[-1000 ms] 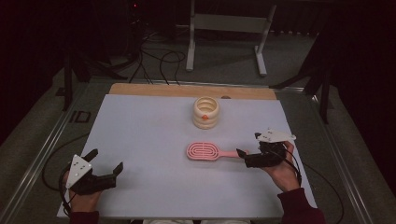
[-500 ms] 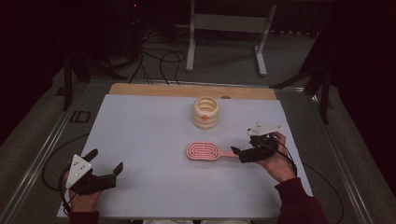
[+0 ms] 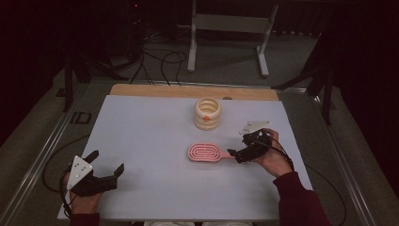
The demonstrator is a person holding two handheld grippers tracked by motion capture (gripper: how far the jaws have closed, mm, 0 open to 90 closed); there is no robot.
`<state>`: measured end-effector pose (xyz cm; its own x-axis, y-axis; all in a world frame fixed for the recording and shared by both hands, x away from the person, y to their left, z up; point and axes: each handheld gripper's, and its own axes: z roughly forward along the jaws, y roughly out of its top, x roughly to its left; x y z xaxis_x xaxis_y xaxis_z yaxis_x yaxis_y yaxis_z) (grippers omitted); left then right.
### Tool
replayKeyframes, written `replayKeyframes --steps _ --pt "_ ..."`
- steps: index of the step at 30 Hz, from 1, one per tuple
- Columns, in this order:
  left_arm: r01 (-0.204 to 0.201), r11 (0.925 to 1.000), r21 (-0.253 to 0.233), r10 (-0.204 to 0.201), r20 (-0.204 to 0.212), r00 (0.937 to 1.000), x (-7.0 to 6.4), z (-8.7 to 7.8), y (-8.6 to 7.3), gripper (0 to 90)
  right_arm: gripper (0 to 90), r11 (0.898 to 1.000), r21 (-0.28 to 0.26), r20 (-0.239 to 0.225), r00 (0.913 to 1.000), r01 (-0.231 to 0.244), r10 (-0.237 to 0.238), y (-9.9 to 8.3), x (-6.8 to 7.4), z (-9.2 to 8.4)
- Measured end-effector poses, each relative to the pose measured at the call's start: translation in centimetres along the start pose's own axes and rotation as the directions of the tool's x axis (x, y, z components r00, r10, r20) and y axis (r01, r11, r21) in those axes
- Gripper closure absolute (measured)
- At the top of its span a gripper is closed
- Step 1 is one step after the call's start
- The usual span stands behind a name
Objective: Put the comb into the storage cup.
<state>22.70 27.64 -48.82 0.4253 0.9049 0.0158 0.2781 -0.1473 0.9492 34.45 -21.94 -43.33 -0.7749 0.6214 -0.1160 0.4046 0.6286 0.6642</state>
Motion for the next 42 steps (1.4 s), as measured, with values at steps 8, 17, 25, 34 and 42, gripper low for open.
replayKeyframes --steps 8,17,25,34,42 --pt "-0.001 1.0000 0.001 0.001 0.000 1.0000 0.0 0.0 0.0 0.0 9.0 0.999 0.047 -0.019 0.9998 0.009 -0.008 0.2 -0.2 1.5" --pt "-0.003 1.0000 0.001 0.003 0.003 1.0000 0.0 0.0 0.0 0.0 9.1 0.994 0.105 -0.082 0.9964 0.029 -0.020 0.1 -0.3 3.7" --pt "-0.002 1.0000 0.000 0.002 0.002 1.0000 0.0 0.0 0.0 0.0 15.1 0.978 0.193 -0.123 0.9906 0.083 -0.060 -0.2 0.1 5.7" --pt "-0.001 1.0000 0.001 0.001 0.002 1.0000 0.0 0.0 0.0 0.0 31.2 0.962 0.229 -0.185 0.9771 0.147 -0.106 -0.3 0.7 6.7" --pt "-0.002 1.0000 0.001 0.002 0.003 1.0000 0.0 0.1 0.0 0.0 43.5 0.937 0.267 -0.222 0.9609 0.224 -0.166 -0.5 1.1 7.5"
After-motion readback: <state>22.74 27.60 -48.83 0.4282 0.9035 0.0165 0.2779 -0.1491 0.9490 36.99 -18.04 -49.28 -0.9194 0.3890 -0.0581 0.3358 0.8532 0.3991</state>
